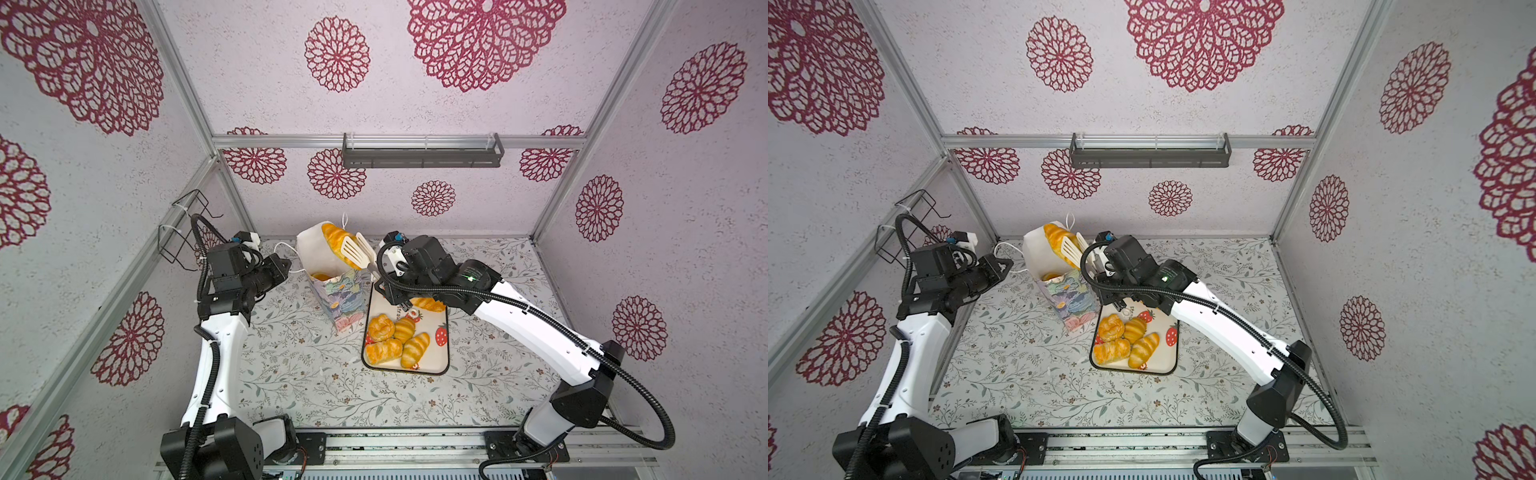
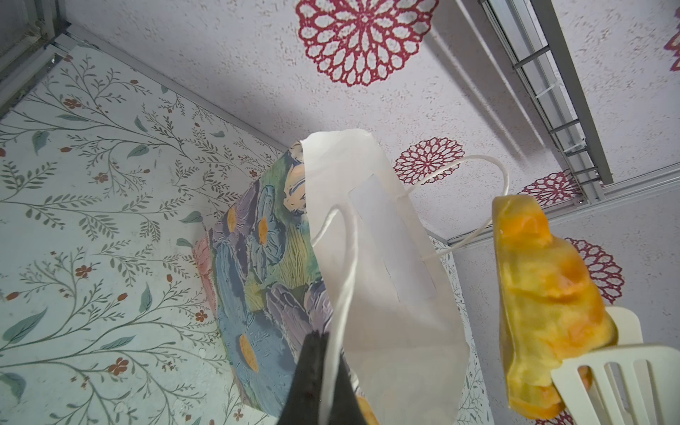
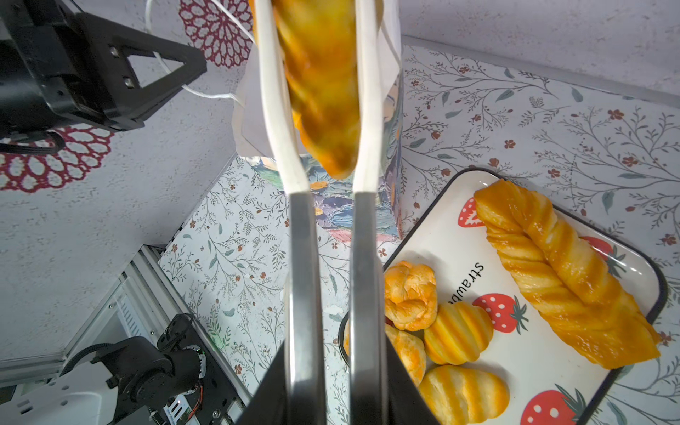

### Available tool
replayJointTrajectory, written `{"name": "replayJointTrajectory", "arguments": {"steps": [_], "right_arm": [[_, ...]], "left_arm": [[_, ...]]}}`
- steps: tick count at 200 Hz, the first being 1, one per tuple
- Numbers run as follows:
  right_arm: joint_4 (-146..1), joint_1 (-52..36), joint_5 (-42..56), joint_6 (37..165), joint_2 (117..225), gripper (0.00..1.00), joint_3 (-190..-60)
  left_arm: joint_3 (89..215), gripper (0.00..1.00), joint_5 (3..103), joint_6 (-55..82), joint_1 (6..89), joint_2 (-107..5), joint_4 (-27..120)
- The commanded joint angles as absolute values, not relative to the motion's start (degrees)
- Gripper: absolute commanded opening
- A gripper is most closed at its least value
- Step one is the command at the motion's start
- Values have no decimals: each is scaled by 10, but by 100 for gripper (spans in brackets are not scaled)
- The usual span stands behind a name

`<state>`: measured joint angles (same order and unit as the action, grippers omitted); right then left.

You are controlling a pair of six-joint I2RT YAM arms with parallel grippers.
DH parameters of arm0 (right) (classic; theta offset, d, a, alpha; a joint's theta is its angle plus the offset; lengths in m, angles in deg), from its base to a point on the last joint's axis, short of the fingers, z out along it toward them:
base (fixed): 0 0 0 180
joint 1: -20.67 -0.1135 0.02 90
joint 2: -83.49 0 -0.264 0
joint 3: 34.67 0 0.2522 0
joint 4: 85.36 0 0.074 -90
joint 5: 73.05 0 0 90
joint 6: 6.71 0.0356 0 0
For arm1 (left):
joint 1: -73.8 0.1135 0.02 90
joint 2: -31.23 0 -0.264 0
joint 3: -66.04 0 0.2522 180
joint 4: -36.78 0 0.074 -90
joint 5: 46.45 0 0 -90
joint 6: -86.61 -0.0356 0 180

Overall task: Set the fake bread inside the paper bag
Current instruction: 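Lift the pinched croissant with the tongs and carry it over the bag, then lower the tongs into the bag and release the croissant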

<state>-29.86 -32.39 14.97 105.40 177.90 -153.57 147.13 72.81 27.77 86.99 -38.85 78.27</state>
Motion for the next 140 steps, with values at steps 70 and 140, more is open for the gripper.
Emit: {"name": "replayJointTrajectory", "arguments": {"steps": [70,140], "right_arm": [[-309,-331,131,1031,1842,33,-1639],[-309,-332,130,1029,1862,45,-1651]], "left_arm": [[1464,0,732,279,875,-378,772],[1463,0,731,278,875,-377,773]]}}
